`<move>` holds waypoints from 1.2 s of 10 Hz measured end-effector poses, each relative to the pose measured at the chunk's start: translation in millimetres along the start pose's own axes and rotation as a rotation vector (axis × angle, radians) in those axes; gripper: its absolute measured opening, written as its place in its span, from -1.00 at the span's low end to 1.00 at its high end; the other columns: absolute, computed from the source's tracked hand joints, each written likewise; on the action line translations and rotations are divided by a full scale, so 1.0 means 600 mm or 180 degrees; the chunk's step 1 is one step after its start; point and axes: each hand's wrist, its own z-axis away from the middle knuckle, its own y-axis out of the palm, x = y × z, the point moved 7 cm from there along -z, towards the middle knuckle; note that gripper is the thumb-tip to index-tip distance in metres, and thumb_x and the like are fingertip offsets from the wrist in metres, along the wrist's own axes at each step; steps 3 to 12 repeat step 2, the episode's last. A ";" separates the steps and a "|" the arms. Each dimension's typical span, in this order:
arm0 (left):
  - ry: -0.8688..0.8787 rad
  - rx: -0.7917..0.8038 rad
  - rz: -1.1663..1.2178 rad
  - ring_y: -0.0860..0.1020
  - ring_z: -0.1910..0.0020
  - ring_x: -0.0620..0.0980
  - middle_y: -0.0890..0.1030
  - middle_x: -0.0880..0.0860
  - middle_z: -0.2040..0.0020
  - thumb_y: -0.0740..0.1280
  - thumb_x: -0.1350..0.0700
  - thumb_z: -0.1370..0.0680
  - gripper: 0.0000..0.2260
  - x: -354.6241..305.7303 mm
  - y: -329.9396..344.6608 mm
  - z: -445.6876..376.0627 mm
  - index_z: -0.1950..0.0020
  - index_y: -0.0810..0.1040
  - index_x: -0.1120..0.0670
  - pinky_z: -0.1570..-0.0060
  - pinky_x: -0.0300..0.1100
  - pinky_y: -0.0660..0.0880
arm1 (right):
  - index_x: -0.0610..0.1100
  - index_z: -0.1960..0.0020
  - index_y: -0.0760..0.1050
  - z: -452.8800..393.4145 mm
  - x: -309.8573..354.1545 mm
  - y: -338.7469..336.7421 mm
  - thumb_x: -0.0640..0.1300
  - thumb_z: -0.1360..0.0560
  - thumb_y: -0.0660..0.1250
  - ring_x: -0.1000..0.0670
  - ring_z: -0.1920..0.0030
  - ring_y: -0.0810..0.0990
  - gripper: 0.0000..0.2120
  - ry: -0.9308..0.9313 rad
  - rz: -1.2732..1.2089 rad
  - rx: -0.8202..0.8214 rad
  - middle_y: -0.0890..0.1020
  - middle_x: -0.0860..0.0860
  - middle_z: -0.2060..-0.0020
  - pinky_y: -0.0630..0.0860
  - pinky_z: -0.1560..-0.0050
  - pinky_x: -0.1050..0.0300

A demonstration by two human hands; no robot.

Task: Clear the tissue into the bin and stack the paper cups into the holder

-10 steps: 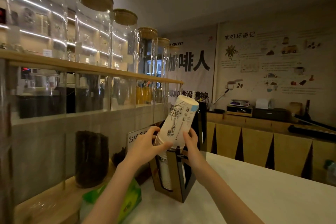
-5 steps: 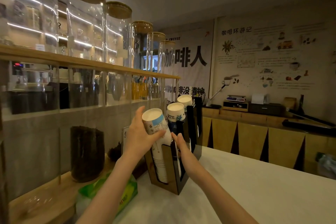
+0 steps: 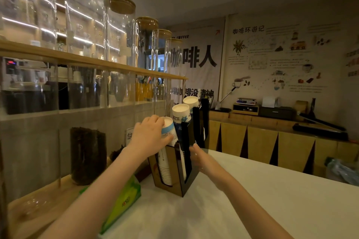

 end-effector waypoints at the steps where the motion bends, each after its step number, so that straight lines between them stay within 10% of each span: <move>1: 0.0080 0.0694 -0.0664 0.44 -0.12 0.06 0.48 0.07 -0.17 0.23 -0.21 -0.43 -0.52 -0.016 -0.015 -0.029 -0.20 0.38 0.08 -0.11 0.00 0.39 | -0.01 -0.43 0.16 0.056 0.071 -0.063 0.04 -0.54 0.13 0.05 -0.28 0.35 -0.52 -0.0619 0.0392 -0.0334 0.37 -0.04 -0.37 0.32 -0.16 0.19; 2: -0.0046 0.1826 -0.0559 0.44 -0.16 0.07 0.47 0.08 -0.24 0.26 -0.22 -0.42 -0.44 -0.029 -0.029 -0.054 -0.29 0.36 0.09 -0.15 -0.04 0.39 | 0.11 -0.40 0.18 0.129 0.148 -0.132 -0.01 -0.49 0.23 0.16 -0.18 0.44 -0.50 -0.1391 0.0459 -0.0738 0.46 0.07 -0.29 0.40 -0.09 0.29; 12: -0.0046 0.1826 -0.0559 0.44 -0.16 0.07 0.47 0.08 -0.24 0.26 -0.22 -0.42 -0.44 -0.029 -0.029 -0.054 -0.29 0.36 0.09 -0.15 -0.04 0.39 | 0.11 -0.40 0.18 0.129 0.148 -0.132 -0.01 -0.49 0.23 0.16 -0.18 0.44 -0.50 -0.1391 0.0459 -0.0738 0.46 0.07 -0.29 0.40 -0.09 0.29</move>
